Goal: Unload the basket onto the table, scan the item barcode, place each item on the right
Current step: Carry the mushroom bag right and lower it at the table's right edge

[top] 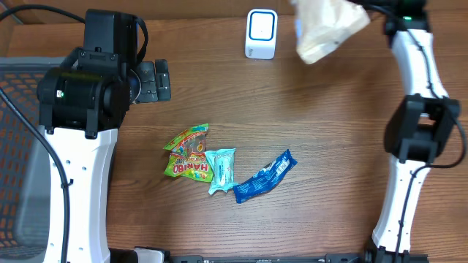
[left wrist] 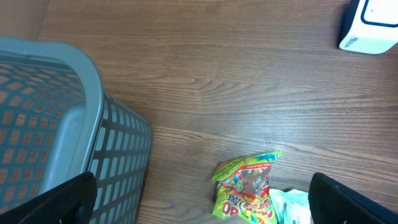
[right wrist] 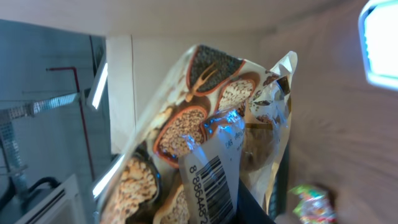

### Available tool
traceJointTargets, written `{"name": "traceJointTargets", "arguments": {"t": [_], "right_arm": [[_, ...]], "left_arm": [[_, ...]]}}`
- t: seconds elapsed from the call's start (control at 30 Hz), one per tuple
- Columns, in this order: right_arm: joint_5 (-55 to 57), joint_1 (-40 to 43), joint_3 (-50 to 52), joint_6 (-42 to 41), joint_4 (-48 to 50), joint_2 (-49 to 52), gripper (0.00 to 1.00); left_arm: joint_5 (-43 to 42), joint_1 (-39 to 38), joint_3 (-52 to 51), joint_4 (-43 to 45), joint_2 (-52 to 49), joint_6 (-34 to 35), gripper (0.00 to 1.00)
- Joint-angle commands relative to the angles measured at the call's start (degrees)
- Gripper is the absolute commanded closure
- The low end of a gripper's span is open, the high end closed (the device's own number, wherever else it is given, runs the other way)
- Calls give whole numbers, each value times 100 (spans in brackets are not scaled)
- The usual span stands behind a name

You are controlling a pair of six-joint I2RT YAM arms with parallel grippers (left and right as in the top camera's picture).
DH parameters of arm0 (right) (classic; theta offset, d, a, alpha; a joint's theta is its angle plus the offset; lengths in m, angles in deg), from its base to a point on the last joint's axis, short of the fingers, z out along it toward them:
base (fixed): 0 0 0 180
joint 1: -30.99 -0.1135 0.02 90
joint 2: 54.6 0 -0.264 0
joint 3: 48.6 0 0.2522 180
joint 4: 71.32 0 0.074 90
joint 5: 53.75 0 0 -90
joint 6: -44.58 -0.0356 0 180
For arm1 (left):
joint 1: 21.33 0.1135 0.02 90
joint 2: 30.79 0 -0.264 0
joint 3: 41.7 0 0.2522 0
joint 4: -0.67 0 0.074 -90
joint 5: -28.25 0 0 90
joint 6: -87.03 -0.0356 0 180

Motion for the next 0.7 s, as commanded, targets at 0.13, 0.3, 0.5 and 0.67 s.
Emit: {"name": "traceJointTargets", "arguments": {"t": [0.13,0.3,0.5,0.67], "right_arm": [[55,1119,-81,632,-177,-129,96],[411,1635,-81,2028,-2120,-129,96],[2900,1875,-83,6037,-6747,-496,96],[3657,1849,-83,7796,-8120,-1375,96]], "left_arm": [[76,24,79,0,-22,-129,0],[76,24,79,0,-22,-129,0],[76,24,79,0,-22,-129,0],[76,24,79,0,-22,-129,0]]}}
